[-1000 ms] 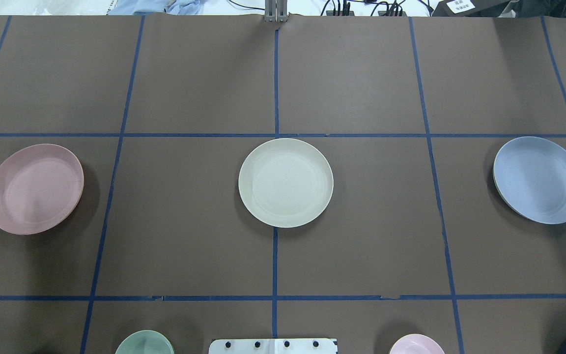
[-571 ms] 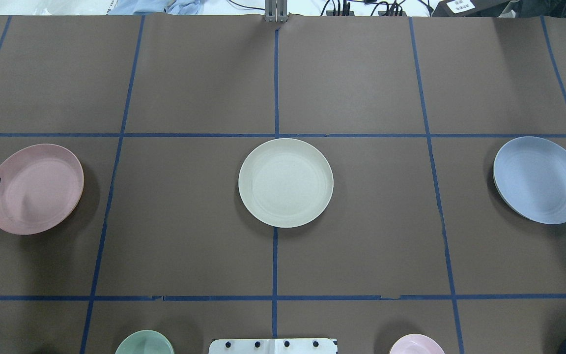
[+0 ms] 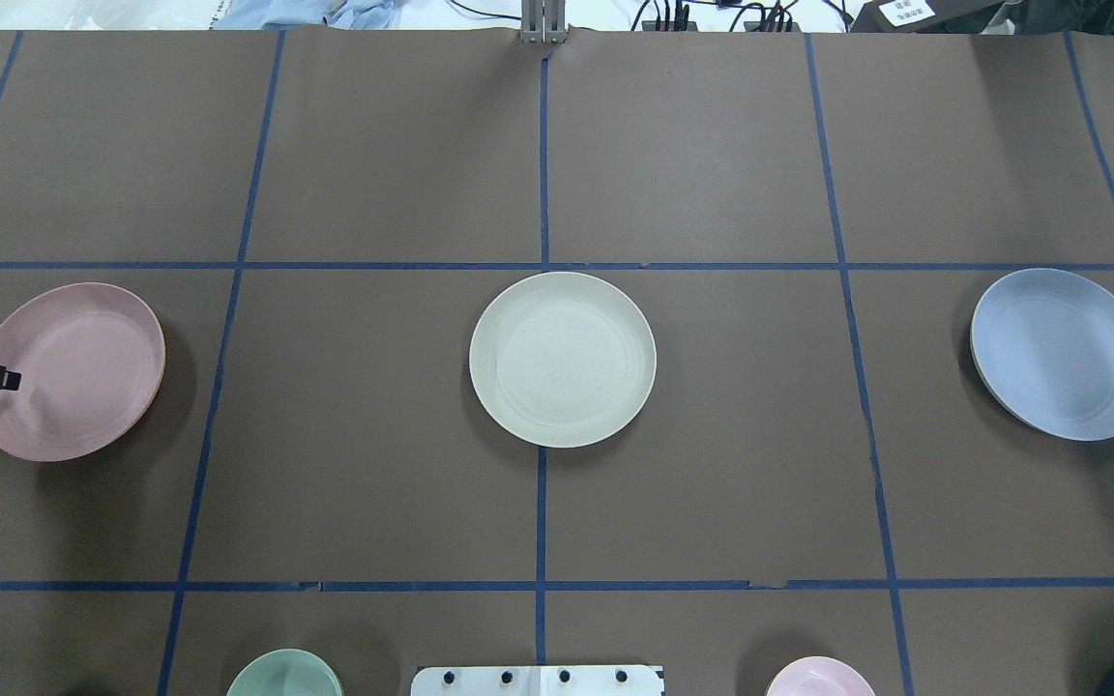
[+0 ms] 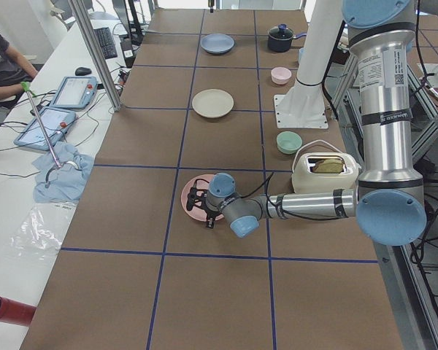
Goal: Stack three plates with pink and blue
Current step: 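Reach the left gripper to the pink plate rim and grasp it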
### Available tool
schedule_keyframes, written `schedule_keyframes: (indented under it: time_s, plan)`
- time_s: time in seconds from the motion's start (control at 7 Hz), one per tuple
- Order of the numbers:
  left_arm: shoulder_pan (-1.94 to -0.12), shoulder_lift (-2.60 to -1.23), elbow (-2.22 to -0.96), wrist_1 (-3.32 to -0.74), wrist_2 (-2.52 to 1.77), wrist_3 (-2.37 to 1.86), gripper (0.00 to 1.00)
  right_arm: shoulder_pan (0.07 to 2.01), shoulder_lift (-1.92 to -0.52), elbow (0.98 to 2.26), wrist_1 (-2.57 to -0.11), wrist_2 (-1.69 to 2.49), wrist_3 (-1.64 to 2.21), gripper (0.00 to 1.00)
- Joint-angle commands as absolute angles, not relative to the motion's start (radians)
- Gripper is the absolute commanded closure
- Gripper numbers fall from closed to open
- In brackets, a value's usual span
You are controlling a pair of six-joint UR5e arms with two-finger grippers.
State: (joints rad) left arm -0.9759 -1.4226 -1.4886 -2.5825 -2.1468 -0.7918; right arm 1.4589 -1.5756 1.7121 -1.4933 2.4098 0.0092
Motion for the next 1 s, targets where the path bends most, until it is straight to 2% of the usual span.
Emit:
schedule_keyframes:
  time_s: [0.0, 0.29, 0.57, 0.86]
  plan:
    - [-0.976, -1.419, -1.486, -2.585, -2.151, -0.782, 1.00, 1.459, -1.575, 1.713, -1.493, 2.411, 0.009, 0.00]
    - [-1.005, -1.340, -1.547, -2.589, -2.260, -0.782, 1.00, 1.459, -1.574, 1.712, -1.494, 2.410, 0.009, 0.00]
    - [-1.196, -1.335, -1.597, -2.576, -2.447, -0.782, 1.00, 1.439, -1.568, 1.668, -1.490, 2.405, 0.006, 0.00]
    - [-1.213, -1.353, -1.597, -2.563, -2.502, -0.785, 1.00, 1.427, -1.560, 1.616, -1.447, 2.401, 0.006, 0.00]
